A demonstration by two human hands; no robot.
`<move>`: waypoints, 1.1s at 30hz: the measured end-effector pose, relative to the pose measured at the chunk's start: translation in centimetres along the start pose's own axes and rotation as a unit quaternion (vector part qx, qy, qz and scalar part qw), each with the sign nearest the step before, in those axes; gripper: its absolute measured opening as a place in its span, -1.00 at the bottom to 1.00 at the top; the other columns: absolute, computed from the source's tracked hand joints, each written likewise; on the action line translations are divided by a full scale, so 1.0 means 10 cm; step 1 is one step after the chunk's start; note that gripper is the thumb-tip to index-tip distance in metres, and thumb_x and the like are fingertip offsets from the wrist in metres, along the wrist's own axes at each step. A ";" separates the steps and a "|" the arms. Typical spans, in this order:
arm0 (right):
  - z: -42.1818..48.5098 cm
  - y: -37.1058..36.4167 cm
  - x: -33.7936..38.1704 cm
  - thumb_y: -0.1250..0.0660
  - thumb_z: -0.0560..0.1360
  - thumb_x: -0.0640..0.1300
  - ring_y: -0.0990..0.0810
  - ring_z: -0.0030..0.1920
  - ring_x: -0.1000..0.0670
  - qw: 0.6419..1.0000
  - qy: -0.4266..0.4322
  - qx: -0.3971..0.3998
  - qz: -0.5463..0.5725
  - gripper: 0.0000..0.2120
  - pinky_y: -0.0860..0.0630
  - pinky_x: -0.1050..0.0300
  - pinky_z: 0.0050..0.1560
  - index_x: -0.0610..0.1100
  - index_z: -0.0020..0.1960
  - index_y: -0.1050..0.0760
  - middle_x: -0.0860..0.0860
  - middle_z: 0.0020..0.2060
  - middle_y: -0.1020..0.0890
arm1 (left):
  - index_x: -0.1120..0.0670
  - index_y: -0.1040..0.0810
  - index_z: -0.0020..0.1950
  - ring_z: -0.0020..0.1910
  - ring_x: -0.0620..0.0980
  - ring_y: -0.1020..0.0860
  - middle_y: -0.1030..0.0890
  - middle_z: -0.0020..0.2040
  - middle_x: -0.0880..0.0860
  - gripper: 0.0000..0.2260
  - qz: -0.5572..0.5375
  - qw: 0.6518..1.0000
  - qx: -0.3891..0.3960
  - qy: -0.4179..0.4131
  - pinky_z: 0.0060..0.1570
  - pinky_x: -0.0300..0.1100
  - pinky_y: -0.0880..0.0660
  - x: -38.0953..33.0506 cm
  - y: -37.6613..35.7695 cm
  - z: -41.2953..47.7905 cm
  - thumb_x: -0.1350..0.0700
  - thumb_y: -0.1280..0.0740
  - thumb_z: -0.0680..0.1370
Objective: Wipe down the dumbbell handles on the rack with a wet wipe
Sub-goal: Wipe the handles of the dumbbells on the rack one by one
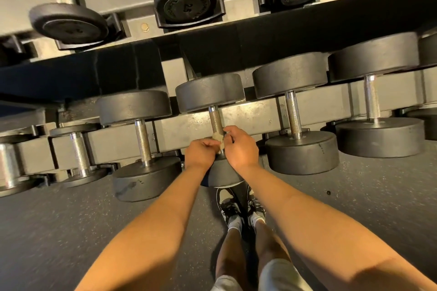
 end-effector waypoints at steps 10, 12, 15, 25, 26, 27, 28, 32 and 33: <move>-0.11 0.08 0.04 -0.26 0.61 -0.15 -0.60 0.00 -0.05 0.997 0.005 0.045 0.062 -0.76 -0.51 0.11 0.01 -0.03 0.27 -0.47 -0.02 0.03 -0.63 | -0.08 -0.67 0.04 0.07 -0.02 -0.63 -0.70 0.03 -0.06 -0.87 -0.105 0.994 0.001 -0.033 0.15 -0.14 -0.53 -0.01 -0.07 -0.26 0.12 -0.36 0.63; -0.08 0.06 0.12 -0.32 0.60 -0.14 -0.61 0.02 -0.04 0.995 0.024 0.052 0.084 -0.76 -0.56 0.03 0.09 -0.02 0.26 -0.49 -0.01 0.06 -0.63 | -0.08 -0.59 0.11 0.06 -0.03 -0.60 -0.66 0.04 -0.06 -0.85 -0.105 0.993 -0.007 -0.053 0.10 -0.15 -0.50 -0.09 -0.09 -0.29 0.12 -0.24 0.68; 0.02 0.04 0.14 -0.34 0.58 -0.26 -0.60 0.09 -0.04 0.991 0.022 0.051 0.118 -0.79 -0.55 -0.02 0.20 -0.08 0.17 -0.60 -0.04 0.08 -0.65 | -0.04 -0.52 0.22 0.00 -0.06 -0.56 -0.61 0.02 -0.04 -0.81 -0.111 0.991 -0.013 -0.069 0.03 -0.14 -0.47 -0.15 -0.06 -0.26 0.07 -0.13 0.72; 0.41 0.02 0.46 -0.27 0.56 -0.42 -0.51 0.03 0.12 0.985 0.108 -0.073 0.109 -0.73 -0.37 0.50 0.15 -0.27 0.19 -0.63 -0.09 0.10 -0.56 | -0.14 -0.48 0.35 0.14 0.12 -0.58 -0.65 0.17 0.02 -0.69 0.018 0.991 -0.126 -0.044 0.08 -0.03 -0.45 -0.04 -0.02 -0.20 -0.03 -0.01 0.73; 0.43 -0.02 0.48 -0.25 0.57 -0.41 -0.53 0.07 0.08 0.987 0.121 -0.058 0.083 -0.70 -0.40 0.43 0.20 -0.25 0.23 -0.61 -0.10 0.14 -0.57 | -0.14 -0.47 0.37 0.16 0.12 -0.57 -0.64 0.20 0.02 -0.69 0.015 0.991 -0.126 -0.049 0.09 -0.03 -0.45 -0.04 -0.02 -0.19 -0.04 -0.01 0.73; 0.45 -0.06 0.48 -0.24 0.58 -0.38 -0.53 0.16 0.02 0.989 0.131 -0.045 0.048 -0.68 -0.39 0.37 0.24 -0.22 0.27 -0.59 -0.11 0.19 -0.58 | -0.14 -0.47 0.39 0.17 0.12 -0.57 -0.64 0.21 0.02 -0.68 0.012 0.991 -0.124 -0.055 0.11 -0.02 -0.45 -0.03 -0.01 -0.19 -0.04 -0.01 0.73; 0.44 -0.08 0.46 -0.23 0.58 -0.36 -0.52 0.23 -0.03 0.990 0.135 -0.034 0.018 -0.65 -0.37 0.32 0.27 -0.18 0.30 -0.58 -0.12 0.24 -0.58 | -0.14 -0.47 0.39 0.17 0.12 -0.57 -0.64 0.21 0.02 -0.68 0.010 0.991 -0.121 -0.058 0.13 -0.01 -0.47 -0.03 -0.01 -0.20 -0.04 -0.01 0.73; 0.34 -0.04 0.33 -0.26 0.57 -0.41 -0.59 0.14 -0.04 0.996 0.092 -0.017 0.015 -0.66 -0.45 0.35 0.18 -0.20 0.27 -0.61 -0.15 0.15 -0.63 | -0.19 -0.47 0.36 0.18 0.10 -0.57 -0.65 0.18 -0.01 -0.68 0.014 0.993 -0.112 -0.032 0.16 0.02 -0.46 -0.03 -0.01 -0.22 -0.08 0.00 0.72; 0.30 -0.02 0.28 -0.27 0.57 -0.41 -0.61 0.09 0.01 0.997 0.077 -0.006 0.018 -0.69 -0.40 0.49 0.08 -0.23 0.24 -0.62 -0.15 0.12 -0.65 | -0.20 -0.47 0.35 0.18 0.11 -0.57 -0.65 0.17 0.00 -0.68 0.018 0.994 -0.108 -0.027 0.16 0.02 -0.46 -0.04 -0.01 -0.22 -0.09 0.00 0.72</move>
Point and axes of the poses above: each hand's wrist, its own z-axis towards the middle knuckle, its own y-axis out of the back of the hand, x = y × z, the point moved 7 cm from there along z, towards the middle knuckle
